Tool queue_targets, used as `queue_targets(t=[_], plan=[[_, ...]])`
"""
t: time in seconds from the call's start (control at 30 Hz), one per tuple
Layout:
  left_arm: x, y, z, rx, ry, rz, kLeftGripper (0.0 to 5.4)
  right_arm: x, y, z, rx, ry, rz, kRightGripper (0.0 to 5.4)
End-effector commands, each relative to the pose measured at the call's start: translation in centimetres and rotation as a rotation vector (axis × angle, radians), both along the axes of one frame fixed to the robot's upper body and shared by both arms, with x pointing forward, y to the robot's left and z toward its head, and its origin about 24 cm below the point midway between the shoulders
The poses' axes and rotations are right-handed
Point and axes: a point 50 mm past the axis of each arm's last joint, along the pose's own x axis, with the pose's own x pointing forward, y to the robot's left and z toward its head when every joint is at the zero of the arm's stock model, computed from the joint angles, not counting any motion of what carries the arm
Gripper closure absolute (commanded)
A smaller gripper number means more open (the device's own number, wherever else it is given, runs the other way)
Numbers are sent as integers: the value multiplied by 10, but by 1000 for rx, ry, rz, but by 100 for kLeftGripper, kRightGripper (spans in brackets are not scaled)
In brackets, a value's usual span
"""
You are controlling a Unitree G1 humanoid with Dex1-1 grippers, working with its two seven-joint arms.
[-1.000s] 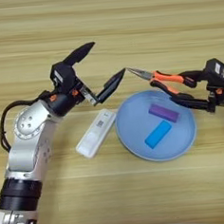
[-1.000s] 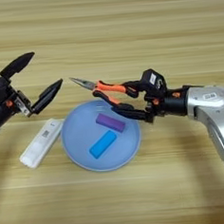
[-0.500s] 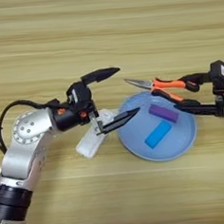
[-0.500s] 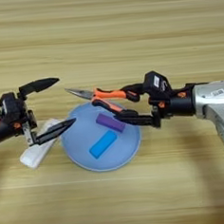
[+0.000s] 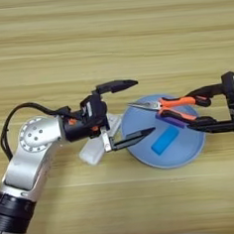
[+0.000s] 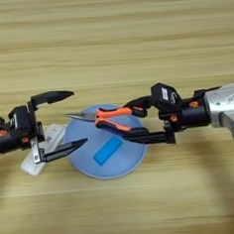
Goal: Move the objects on the table
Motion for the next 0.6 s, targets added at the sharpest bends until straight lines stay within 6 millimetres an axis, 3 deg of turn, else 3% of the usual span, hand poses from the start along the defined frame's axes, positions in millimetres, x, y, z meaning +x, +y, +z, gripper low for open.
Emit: queue_targets(t=[0.03,0.6], plan=[[-4,-2,-1,33,0,-25,0,-4,0,5,-17,5,41,197],[-6,-6,-9,88,45,-87,0,-8,6,10,-14,-3,77,197]])
